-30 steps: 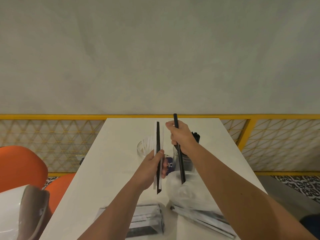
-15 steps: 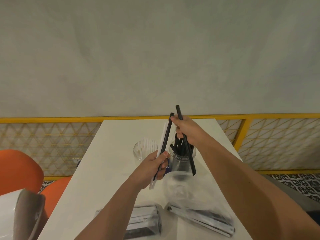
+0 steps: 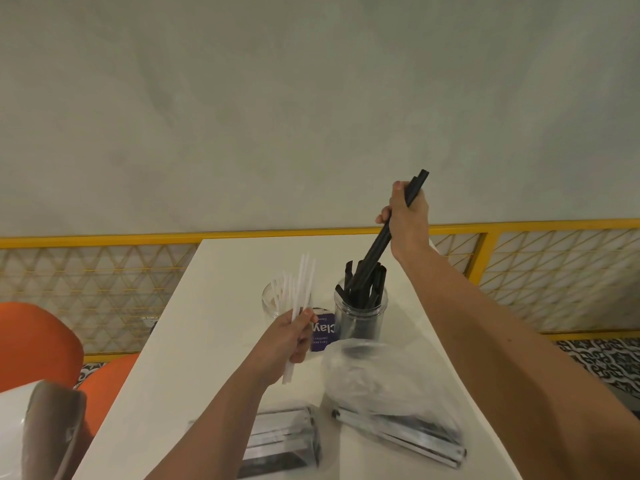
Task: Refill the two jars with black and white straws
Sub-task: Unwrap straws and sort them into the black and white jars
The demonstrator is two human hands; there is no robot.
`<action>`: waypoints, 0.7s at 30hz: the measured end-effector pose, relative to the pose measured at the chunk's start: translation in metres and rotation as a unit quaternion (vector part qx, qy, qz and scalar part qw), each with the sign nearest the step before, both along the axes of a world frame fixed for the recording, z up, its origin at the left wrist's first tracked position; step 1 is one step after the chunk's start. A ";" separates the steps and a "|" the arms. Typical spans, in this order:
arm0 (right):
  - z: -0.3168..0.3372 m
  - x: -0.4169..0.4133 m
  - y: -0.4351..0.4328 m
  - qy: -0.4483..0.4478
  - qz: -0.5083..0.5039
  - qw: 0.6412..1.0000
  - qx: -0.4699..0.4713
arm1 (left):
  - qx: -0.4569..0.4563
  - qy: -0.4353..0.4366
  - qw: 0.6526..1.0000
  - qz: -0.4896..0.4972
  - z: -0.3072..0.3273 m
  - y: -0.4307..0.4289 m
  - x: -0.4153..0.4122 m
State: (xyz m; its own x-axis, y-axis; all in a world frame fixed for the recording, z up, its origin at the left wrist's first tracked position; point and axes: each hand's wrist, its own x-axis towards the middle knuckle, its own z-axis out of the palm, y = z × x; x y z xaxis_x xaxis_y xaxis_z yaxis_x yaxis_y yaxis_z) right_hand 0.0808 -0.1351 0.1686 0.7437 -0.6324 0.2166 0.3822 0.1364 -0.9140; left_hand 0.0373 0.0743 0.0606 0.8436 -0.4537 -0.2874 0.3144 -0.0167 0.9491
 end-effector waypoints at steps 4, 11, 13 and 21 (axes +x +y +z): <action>-0.018 -0.001 0.009 0.020 -0.019 0.990 -0.141 | -0.007 0.004 1.000 0.012 0.002 0.000 0.001; -0.061 0.001 0.012 0.101 0.034 0.973 -0.205 | -0.016 -0.019 1.000 0.005 0.004 0.000 0.001; -0.063 0.001 0.012 0.111 0.046 0.967 -0.224 | -0.016 -0.026 1.000 0.000 0.005 -0.001 0.001; -0.032 -0.009 0.041 0.082 0.058 0.944 -0.315 | -0.033 -0.038 0.999 -0.015 0.008 -0.008 0.002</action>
State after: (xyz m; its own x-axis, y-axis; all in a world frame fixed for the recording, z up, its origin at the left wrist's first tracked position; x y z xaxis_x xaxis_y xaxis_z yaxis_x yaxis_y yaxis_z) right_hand 0.0717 -0.0939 0.1370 0.8565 -0.3284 0.3982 0.2444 -0.4214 -0.8733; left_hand 0.0391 0.0668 0.0683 0.8478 -0.4943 -0.1924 0.2422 0.0381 0.9695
